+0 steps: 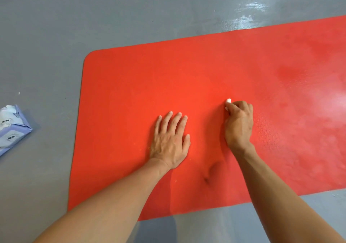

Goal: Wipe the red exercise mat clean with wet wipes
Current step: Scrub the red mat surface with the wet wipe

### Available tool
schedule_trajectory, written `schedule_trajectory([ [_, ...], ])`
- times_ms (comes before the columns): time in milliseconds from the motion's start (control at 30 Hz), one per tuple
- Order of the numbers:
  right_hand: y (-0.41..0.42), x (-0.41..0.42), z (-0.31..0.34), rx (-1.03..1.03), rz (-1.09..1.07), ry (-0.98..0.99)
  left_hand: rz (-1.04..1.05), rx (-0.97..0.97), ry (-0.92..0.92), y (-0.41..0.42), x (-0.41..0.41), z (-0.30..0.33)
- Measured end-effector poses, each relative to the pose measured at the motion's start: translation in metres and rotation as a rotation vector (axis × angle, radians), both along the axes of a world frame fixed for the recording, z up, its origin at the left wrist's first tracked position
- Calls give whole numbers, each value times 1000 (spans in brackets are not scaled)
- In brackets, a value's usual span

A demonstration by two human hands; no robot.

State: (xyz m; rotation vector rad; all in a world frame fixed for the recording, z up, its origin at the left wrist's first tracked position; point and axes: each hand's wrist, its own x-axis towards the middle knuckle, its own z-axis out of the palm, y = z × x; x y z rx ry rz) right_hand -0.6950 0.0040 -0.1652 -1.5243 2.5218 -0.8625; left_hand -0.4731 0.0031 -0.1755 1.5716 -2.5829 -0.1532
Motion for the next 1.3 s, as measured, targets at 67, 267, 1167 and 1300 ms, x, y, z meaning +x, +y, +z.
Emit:
schedule_trajectory([
  [67, 1, 30, 2, -17, 29, -23, 5, 3, -3, 1, 1, 0],
  [267, 22, 48, 9, 15, 574, 45, -29, -52, -31, -30, -7, 12],
  [1167, -29, 55, 8, 23, 585, 33, 22, -34, 83, -78, -11, -4],
  [1300, -62, -4, 2, 8, 218, 51, 29, -39, 86, -78, -8, -5],
])
